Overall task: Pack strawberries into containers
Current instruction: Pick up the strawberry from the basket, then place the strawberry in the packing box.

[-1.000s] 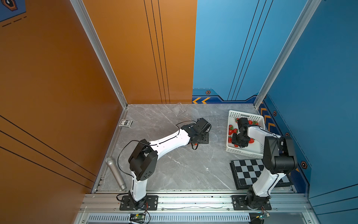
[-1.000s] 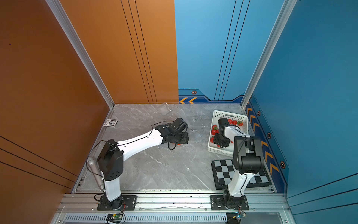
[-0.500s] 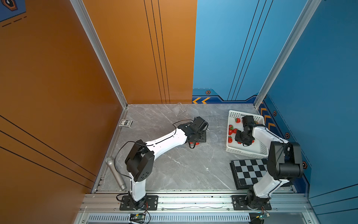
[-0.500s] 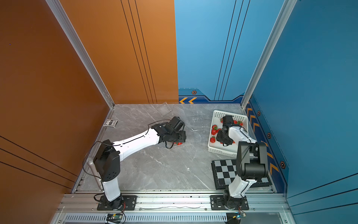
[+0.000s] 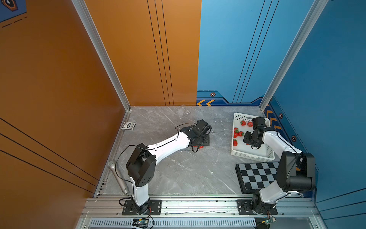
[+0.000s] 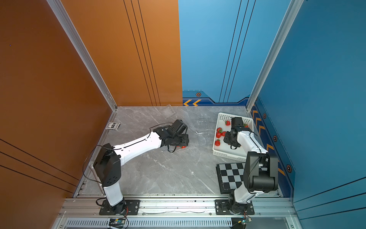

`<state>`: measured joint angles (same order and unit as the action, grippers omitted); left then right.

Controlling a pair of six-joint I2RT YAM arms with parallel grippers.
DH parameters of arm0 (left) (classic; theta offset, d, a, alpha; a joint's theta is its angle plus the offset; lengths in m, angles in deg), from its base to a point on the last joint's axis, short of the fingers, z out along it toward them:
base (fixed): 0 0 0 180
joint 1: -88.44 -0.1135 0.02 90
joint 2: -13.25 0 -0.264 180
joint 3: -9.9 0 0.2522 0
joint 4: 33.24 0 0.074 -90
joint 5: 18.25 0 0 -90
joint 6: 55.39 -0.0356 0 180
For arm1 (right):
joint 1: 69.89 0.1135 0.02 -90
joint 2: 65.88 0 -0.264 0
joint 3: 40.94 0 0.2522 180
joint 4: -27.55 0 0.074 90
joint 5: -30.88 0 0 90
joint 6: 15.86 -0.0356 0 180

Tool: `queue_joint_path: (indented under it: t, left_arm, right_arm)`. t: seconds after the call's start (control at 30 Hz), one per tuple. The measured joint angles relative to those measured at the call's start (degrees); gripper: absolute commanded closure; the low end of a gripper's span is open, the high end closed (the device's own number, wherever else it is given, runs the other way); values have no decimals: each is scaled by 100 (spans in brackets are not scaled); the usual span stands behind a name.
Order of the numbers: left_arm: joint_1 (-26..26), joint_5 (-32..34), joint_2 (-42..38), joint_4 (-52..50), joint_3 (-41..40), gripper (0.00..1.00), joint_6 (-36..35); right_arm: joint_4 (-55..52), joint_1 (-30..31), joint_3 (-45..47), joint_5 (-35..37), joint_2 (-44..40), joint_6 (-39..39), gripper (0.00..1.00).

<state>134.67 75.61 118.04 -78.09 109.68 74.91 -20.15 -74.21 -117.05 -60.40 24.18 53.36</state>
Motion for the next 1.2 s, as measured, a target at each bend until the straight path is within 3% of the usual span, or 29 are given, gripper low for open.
queue_joint_path:
  t: [0.33,0.6,0.87,1.2]
  left_arm:
    - [-289,105,-474,0,-404,41,2]
    - [-782,245,-1073,-4,-1099,41,13]
    - [-1250,328,-1823,0,-1823,41,48]
    - [-1502,348,-2369,-4,-2354,40,118]
  right_arm:
    - [-232,227,-35,-310,-730,-24,80]
    - [-496,1679,-664,-463,-772,-201,80]
    - [-498,3117,-1672,-501,479,-369,80]
    - [-450,3644,-2520,-651,2153,-501,80]
